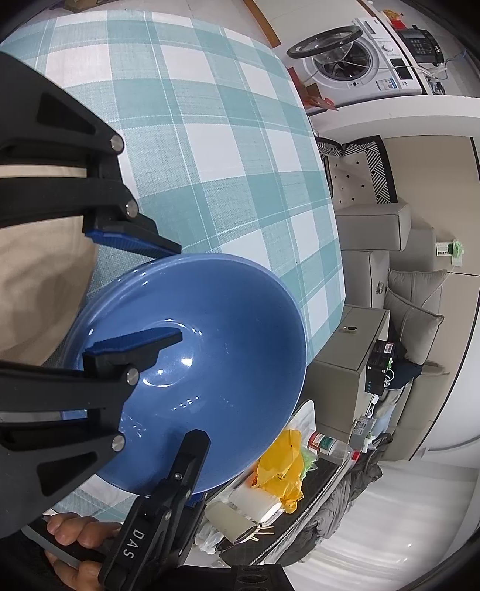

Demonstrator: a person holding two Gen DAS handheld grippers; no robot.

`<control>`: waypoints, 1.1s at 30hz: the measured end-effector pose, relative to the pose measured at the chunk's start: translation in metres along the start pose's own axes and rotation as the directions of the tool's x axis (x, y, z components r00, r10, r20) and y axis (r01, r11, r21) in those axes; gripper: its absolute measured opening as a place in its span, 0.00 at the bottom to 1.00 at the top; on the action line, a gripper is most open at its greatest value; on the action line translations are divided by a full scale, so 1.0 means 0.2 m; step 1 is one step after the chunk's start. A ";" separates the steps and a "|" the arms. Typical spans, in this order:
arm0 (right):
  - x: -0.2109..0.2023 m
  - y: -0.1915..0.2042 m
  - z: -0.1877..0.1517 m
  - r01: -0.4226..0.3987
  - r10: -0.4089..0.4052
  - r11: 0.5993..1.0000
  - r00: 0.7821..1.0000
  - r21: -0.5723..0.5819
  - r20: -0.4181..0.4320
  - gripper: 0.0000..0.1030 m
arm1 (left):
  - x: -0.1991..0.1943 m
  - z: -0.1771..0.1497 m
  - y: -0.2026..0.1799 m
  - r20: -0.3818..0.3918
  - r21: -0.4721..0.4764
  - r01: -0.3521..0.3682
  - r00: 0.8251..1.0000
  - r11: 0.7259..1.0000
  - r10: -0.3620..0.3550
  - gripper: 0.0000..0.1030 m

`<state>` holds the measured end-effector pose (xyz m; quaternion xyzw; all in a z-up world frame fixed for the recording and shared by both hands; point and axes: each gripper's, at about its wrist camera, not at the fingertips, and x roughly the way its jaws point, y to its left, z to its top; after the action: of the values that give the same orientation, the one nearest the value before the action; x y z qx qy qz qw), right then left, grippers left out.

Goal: Organize plates and bowls
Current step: 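Close both tools on the rim of the nested blue bowls, then carry the nested blue bowls with both tools over the cream plate stack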

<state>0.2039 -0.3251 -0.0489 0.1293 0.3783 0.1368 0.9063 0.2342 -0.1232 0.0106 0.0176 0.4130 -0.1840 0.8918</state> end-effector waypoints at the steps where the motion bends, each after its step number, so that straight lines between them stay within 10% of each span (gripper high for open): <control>1: 0.00 0.00 0.00 0.001 -0.001 1.000 1.000 -0.001 0.001 0.38 | 0.00 0.00 0.00 0.000 0.001 -0.001 1.000 1.000 0.001 0.36; 33: -0.23 0.12 0.04 -0.035 0.039 0.998 0.997 -0.055 0.071 0.38 | -0.29 0.01 -0.06 0.110 0.001 -0.046 0.993 0.999 0.046 0.36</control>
<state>0.1749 -0.3198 -0.0065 0.1167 0.3391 0.1588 0.9199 0.1964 -0.1171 0.0569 0.0186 0.3625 -0.1647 0.9171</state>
